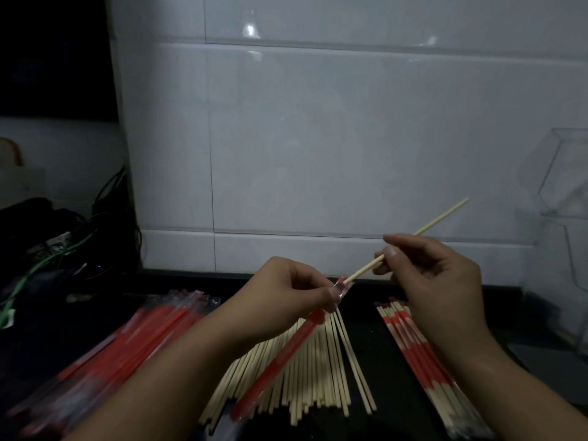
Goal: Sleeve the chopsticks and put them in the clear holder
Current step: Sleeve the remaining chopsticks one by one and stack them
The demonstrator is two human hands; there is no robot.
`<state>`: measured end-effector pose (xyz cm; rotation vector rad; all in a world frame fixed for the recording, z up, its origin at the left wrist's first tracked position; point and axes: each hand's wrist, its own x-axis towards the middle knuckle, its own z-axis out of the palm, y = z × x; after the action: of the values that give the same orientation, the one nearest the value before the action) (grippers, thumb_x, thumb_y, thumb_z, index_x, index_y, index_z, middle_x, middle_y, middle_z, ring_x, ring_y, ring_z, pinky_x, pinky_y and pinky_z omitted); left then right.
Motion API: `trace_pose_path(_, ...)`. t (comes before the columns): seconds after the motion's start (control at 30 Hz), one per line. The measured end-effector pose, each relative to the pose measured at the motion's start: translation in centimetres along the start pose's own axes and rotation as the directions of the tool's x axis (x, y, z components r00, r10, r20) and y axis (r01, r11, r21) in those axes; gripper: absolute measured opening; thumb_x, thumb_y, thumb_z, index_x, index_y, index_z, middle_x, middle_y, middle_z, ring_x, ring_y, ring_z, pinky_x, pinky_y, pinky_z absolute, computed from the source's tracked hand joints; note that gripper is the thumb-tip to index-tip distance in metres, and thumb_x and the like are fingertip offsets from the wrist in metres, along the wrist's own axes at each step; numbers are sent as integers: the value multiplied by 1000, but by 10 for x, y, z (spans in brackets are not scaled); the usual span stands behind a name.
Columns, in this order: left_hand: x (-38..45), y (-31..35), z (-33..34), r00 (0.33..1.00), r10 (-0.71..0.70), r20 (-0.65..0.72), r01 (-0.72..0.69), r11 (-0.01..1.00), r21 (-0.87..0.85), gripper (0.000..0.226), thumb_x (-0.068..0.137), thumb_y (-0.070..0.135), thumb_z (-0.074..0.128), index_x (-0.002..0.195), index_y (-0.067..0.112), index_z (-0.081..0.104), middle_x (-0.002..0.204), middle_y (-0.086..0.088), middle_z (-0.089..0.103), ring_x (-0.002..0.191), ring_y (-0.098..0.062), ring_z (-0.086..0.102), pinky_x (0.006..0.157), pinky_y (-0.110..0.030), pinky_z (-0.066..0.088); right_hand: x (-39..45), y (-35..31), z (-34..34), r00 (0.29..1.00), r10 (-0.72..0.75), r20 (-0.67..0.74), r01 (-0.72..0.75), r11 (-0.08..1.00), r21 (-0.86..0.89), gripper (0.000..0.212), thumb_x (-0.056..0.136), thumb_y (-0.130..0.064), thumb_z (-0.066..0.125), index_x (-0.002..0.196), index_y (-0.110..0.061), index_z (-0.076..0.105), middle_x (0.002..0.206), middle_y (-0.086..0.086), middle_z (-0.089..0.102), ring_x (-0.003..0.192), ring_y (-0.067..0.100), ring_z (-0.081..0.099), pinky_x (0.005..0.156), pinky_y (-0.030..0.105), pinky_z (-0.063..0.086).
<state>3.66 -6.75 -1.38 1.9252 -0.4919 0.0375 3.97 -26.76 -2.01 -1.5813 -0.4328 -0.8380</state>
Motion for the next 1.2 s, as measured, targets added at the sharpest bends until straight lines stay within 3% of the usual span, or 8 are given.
trace_pose_path(0.13,0,0,1,1000,9,8,-9,1000,-9,11,91,18,69,85,18,77,80,-1,76,78,-13,72,74,-23,58,5,0,-4,998,-4,-70,4,1000,12,15,92,-4,63,98,-15,70,81,2,73,71,9,71,64,11,51)
trace_pose_path(0.8,0,0,1,1000,4,22,-4,1000,7,12,91,22,69,84,22,79,79,2,76,75,-9,70,73,-23,54,1,3,-2,1000,7,-1,-7,1000,-21,15,90,-6,64,102,-11,71,82,0,72,74,11,72,69,15,55)
trace_pose_path(1.0,0,-1,1,1000,14,21,-15,1000,9,12,91,21,69,84,20,79,79,0,76,77,-12,71,79,-29,59,2,1,-2,998,-19,-57,18,1000,-25,13,91,-5,63,100,-12,70,80,2,72,71,8,71,66,12,52)
trace_pose_path(1.2,0,-1,1,1000,5,15,-5,1000,6,12,91,22,69,85,19,80,79,0,76,78,-12,71,81,-32,60,3,4,-1,1000,23,-2,-23,1000,-15,14,90,-4,64,99,-12,71,79,4,72,71,12,72,67,15,55)
